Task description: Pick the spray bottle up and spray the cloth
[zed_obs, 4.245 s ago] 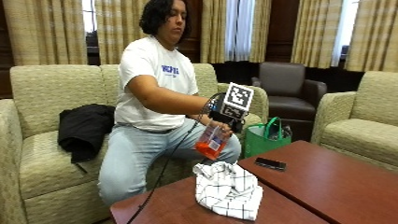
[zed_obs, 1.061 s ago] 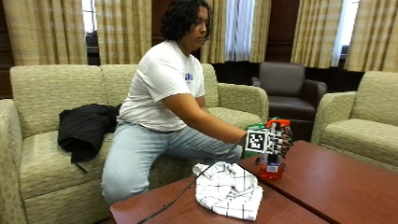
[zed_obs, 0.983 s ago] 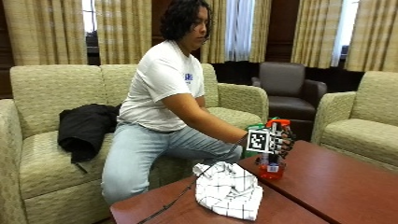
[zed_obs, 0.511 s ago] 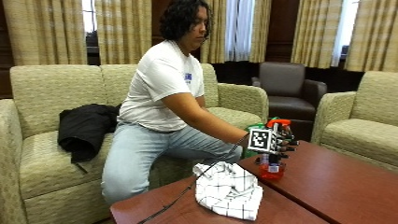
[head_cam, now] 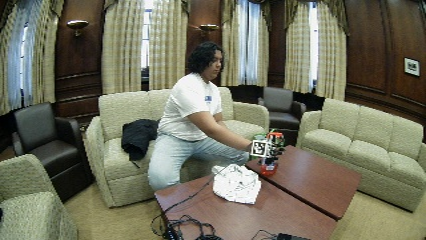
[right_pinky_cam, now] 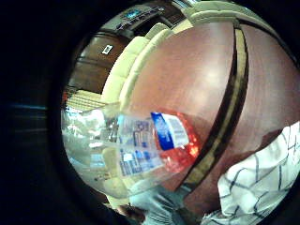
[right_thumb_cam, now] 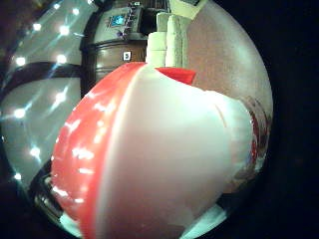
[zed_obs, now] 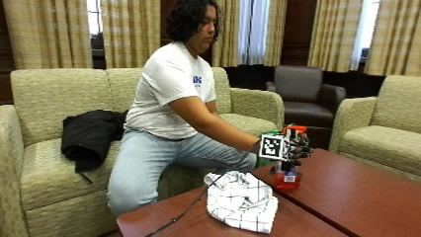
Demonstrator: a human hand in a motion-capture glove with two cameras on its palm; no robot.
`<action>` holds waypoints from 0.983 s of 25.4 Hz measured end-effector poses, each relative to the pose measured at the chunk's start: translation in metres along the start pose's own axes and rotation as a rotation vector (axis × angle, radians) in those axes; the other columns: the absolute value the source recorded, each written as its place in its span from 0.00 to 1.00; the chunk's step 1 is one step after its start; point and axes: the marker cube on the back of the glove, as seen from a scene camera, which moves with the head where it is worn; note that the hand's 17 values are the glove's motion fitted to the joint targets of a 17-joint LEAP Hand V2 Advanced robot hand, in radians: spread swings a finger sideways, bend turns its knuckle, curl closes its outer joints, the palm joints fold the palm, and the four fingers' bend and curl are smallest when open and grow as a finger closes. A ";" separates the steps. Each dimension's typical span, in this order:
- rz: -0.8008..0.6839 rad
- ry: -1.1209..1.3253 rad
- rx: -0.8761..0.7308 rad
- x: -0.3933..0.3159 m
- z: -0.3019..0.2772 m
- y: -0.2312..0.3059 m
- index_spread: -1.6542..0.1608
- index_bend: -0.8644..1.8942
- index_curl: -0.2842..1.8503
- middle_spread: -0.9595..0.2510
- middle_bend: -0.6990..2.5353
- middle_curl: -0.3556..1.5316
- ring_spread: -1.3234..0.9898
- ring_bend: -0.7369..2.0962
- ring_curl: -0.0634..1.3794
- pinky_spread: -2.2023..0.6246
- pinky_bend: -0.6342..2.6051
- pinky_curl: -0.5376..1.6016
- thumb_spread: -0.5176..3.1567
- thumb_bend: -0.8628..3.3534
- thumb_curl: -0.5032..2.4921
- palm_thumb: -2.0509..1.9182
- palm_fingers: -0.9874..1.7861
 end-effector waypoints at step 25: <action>-0.093 0.295 -0.154 -0.001 -0.089 0.127 0.68 0.35 0.18 0.66 0.27 0.34 0.51 0.36 0.25 0.86 0.34 0.41 0.34 0.20 0.30 0.63 0.30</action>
